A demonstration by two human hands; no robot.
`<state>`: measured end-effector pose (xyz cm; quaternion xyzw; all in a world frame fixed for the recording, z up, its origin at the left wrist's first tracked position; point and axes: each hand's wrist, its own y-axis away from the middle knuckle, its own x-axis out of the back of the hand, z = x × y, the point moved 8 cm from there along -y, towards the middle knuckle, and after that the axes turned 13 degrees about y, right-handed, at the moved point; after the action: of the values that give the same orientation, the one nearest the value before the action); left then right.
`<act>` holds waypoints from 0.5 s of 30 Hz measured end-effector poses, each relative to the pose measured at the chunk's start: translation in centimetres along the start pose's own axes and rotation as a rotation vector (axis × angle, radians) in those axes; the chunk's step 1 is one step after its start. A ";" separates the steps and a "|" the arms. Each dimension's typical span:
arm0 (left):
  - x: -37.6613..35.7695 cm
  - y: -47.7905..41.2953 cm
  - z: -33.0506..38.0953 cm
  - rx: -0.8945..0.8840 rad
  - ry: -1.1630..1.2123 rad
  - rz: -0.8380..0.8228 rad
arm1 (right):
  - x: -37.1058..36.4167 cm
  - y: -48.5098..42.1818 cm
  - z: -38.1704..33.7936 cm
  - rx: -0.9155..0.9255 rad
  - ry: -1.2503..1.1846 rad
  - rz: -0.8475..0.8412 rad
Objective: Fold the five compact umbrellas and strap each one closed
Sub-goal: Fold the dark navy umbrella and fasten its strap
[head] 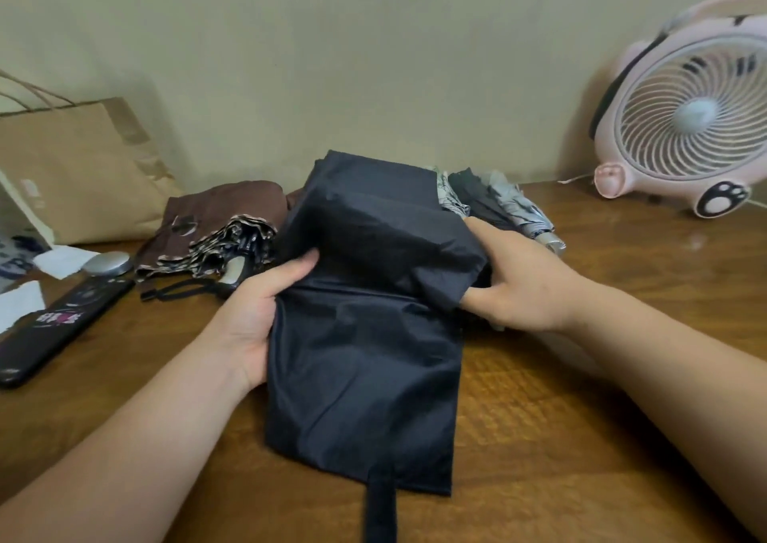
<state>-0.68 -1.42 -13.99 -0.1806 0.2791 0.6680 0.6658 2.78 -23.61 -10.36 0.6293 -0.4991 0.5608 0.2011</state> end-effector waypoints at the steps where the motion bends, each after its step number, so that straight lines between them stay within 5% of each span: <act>1: 0.9 -0.7 -0.1 0.009 0.034 -0.019 | -0.3 -0.1 -0.2 0.053 0.027 -0.014; 4: 1.8 -1.4 -0.1 0.030 0.064 -0.022 | -0.7 0.0 -0.4 0.141 -0.010 -0.107; 7: 2.4 -1.9 0.5 -0.062 -0.006 0.032 | -0.3 0.3 0.7 0.095 0.032 -0.191; 15: 3.2 -1.7 0.1 0.023 -0.079 0.089 | -1.4 0.7 0.8 0.021 0.251 -0.303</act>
<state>0.90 1.11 -16.09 -0.1338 0.2681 0.7001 0.6481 2.75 -24.02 -12.12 0.6245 -0.3638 0.6033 0.3372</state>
